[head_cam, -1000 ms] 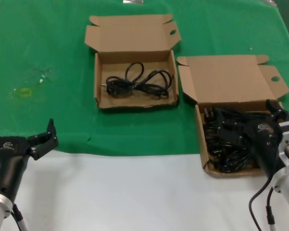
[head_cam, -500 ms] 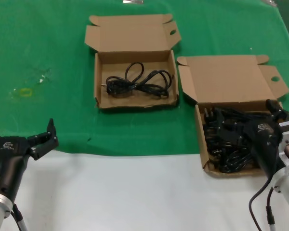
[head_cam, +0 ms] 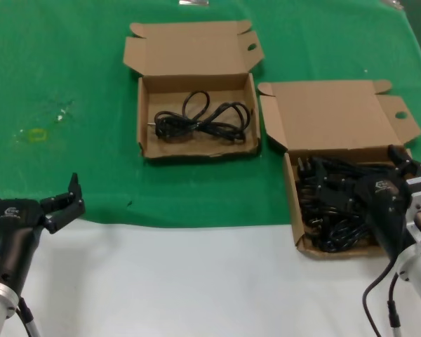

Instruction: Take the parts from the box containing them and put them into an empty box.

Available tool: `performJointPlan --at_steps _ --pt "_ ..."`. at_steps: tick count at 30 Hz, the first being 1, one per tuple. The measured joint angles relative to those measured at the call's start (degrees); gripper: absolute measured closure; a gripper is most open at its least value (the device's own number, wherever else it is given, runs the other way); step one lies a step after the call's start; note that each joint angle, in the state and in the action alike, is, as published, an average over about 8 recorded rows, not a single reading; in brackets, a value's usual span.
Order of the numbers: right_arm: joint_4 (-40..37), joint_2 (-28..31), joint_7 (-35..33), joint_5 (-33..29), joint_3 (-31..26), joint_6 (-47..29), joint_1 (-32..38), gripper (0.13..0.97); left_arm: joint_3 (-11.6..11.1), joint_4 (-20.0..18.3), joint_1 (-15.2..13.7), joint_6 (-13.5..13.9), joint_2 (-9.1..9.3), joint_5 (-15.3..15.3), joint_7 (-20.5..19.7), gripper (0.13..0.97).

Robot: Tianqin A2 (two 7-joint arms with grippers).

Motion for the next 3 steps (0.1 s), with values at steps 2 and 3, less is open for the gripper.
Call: performJointPlan --at_steps 2,3 --pt "0.0 0.0 0.0 0.0 0.0 0.0 0.0 0.129 0.0 0.0 0.0 0.0 0.0 0.0 0.0 0.132" --pt "0.0 0.0 0.0 0.0 0.0 0.0 0.0 0.129 0.0 0.0 0.0 0.0 0.0 0.0 0.0 0.132"
